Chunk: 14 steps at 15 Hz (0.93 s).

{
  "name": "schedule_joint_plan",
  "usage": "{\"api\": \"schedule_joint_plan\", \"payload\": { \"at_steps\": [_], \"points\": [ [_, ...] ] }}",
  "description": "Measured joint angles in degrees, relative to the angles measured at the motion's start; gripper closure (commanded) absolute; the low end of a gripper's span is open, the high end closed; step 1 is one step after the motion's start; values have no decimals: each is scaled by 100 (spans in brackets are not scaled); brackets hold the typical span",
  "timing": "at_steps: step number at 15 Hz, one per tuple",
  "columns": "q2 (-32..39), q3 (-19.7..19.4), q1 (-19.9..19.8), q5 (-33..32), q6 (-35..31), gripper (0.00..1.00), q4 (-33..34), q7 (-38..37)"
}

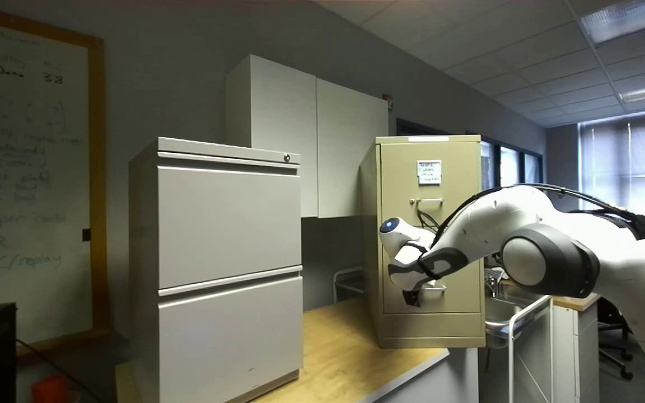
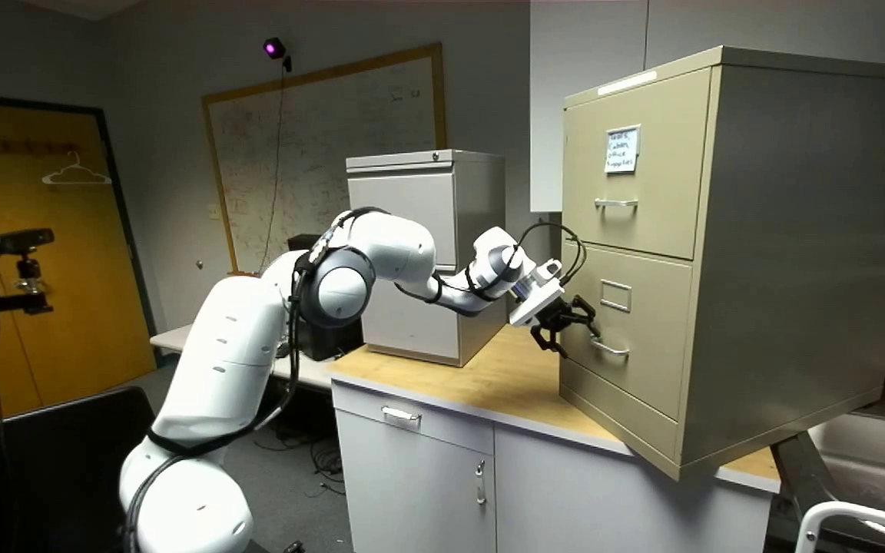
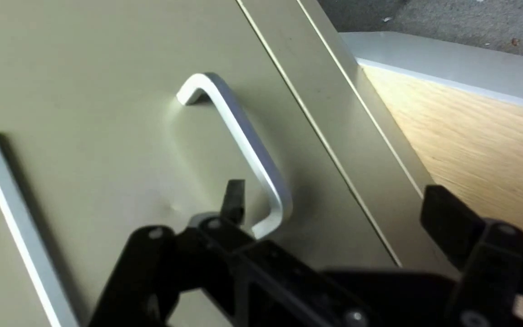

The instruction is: Open the bottom drawer on the beige cabinet

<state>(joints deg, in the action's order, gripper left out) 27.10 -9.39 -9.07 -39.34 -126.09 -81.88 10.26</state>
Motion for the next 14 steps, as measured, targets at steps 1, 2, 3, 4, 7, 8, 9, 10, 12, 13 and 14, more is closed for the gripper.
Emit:
{"api": "schedule_joint_plan", "payload": {
  "at_steps": [1,2,3,4,7,8,9,10,12,13,14],
  "points": [
    [72,7,0,119,25,0,71,113],
    [143,10,0,238,51,0,145,223],
    [200,8,-8,305,95,0,240,312],
    [244,8,-12,387,166,0,333,400],
    [386,8,-20,578,428,0,622,586],
    [440,8,-25,630,517,0,723,635],
    [498,2,-36,663,587,0,814,671],
    [564,-10,-54,677,623,0,892,697],
    [716,-24,-101,735,711,0,975,717],
    [752,-34,-100,743,757,0,1035,726],
    [767,-36,-99,758,800,0,1071,726]
  ]
}}
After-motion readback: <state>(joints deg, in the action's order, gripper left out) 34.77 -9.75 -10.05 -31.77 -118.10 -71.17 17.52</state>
